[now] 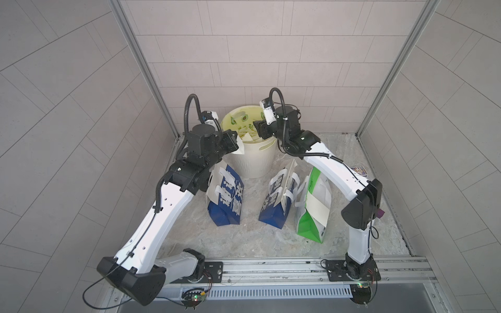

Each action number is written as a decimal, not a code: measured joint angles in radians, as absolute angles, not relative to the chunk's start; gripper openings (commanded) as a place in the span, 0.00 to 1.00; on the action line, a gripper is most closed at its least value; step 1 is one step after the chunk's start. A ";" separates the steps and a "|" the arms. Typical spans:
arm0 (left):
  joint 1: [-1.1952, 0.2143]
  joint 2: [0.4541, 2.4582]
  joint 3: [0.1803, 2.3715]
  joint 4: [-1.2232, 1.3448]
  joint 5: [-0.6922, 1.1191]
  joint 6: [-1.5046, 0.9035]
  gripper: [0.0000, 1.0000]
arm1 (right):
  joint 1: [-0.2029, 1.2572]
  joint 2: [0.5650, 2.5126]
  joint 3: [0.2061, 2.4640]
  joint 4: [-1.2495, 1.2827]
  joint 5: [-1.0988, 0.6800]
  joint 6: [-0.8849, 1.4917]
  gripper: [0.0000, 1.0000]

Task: Shred takeout receipts and throw away
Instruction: Place the takeout receipt in the trash bin, then shred the takeout receipt.

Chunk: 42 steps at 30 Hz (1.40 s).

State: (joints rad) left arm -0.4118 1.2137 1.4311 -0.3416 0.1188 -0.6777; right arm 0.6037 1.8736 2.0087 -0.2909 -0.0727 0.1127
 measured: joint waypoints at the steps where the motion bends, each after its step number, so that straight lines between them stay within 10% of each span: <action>1: -0.411 1.214 1.422 -0.312 0.140 -0.688 0.00 | 0.603 1.821 1.974 -0.300 -0.105 0.125 0.65; 11: -0.410 1.211 1.253 0.094 0.348 -0.863 0.00 | 0.582 1.277 1.608 -0.248 -0.432 0.441 0.68; 21: -0.411 1.211 1.209 0.335 0.479 -1.014 0.00 | 0.582 1.346 1.407 0.036 -0.534 0.854 0.70; 32: -0.414 1.213 1.200 0.392 0.494 -1.045 0.00 | 0.610 1.394 1.378 0.302 -0.574 1.053 0.33; 42: -0.414 1.223 1.200 0.418 0.505 -1.059 0.00 | 0.614 1.430 1.382 0.348 -0.579 1.087 0.25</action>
